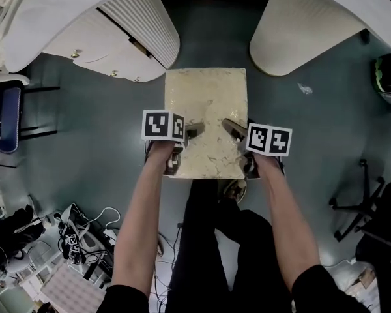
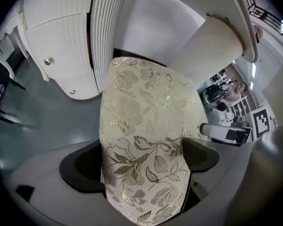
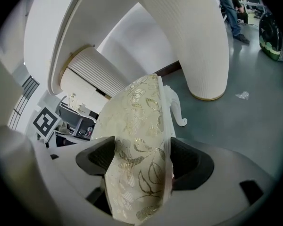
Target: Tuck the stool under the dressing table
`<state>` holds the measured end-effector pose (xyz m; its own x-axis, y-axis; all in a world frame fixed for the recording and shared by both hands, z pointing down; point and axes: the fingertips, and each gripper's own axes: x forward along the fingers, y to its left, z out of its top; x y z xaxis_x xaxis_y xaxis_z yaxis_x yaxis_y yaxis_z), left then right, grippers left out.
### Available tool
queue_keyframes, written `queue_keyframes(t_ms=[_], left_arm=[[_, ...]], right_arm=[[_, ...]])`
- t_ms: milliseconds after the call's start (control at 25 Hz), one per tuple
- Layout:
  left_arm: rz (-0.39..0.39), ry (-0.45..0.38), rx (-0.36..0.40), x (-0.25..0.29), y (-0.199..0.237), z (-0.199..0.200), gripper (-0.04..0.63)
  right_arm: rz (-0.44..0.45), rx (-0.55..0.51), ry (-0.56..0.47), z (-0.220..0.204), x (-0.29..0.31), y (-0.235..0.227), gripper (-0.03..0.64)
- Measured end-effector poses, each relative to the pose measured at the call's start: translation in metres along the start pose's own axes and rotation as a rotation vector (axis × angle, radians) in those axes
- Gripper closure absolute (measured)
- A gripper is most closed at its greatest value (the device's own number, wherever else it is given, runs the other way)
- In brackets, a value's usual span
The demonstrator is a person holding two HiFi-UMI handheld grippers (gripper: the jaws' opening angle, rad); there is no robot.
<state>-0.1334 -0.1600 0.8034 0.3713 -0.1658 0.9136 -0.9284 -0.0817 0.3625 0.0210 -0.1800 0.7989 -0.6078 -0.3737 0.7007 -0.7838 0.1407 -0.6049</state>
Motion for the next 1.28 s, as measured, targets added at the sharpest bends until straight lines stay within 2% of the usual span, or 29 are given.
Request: queue_keyframes(t_ms=[560, 1280], left_arm=[[-0.002, -0.082, 0.002, 0.014, -0.005, 0.092, 0.064], [0.007, -0.196, 0.082, 0.032, -0.006, 0.21, 0.063]], right_arm=[[0.0, -0.036, -0.081, 0.091, 0.023, -0.019, 0.282], [-0.026, -0.047, -0.179, 0.195, 0.058, -0.041, 0.282]])
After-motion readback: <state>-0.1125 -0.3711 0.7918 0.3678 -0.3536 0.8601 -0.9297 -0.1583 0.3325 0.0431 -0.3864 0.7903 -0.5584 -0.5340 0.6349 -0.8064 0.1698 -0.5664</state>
